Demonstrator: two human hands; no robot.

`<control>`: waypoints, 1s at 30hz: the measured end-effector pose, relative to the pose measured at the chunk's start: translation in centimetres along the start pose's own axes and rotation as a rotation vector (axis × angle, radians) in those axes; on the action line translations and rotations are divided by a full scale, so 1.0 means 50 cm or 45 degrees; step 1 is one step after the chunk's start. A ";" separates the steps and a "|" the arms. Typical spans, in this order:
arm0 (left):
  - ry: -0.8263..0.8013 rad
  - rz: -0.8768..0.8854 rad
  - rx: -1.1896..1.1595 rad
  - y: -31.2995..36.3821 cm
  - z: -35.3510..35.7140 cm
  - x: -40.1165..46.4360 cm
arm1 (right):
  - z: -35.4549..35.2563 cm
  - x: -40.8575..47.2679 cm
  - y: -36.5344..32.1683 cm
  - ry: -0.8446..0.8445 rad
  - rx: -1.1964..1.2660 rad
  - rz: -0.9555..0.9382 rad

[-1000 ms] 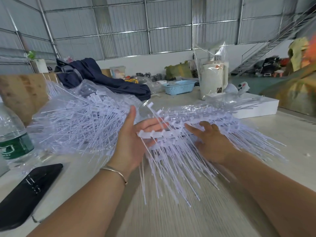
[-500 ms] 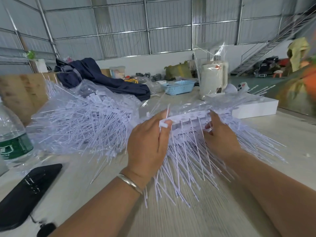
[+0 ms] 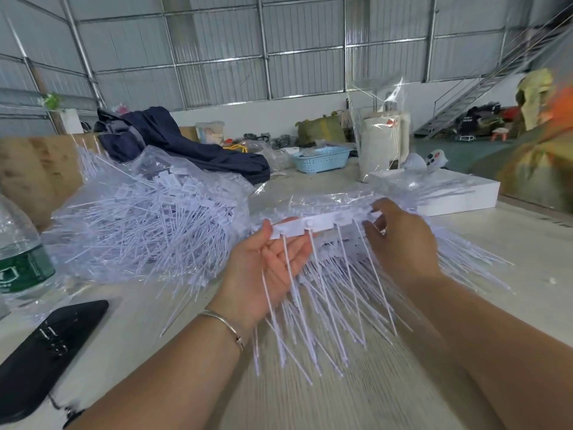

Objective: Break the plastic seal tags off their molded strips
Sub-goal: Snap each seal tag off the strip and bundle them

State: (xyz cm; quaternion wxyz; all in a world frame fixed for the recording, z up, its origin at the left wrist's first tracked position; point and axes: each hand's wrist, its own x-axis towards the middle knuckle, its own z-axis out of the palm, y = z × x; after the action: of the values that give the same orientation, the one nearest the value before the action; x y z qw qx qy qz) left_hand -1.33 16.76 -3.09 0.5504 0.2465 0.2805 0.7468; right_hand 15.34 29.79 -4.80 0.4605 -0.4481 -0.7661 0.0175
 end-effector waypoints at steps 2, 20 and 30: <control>0.046 0.002 -0.026 0.007 -0.004 0.000 | -0.019 -0.003 -0.019 0.145 -0.071 -0.058; 0.196 0.020 0.392 -0.018 -0.013 0.002 | -0.082 -0.024 -0.131 0.893 -0.086 -0.988; 0.011 0.365 0.866 -0.018 0.005 -0.013 | -0.046 -0.002 -0.018 -0.251 -0.505 -0.265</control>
State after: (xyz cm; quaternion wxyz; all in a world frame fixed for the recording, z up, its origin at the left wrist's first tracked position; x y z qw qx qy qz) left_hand -0.37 16.39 -3.54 0.3257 0.4490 0.4775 0.6814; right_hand 16.42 28.31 -3.16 0.2860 -0.4444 -0.8378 -0.1372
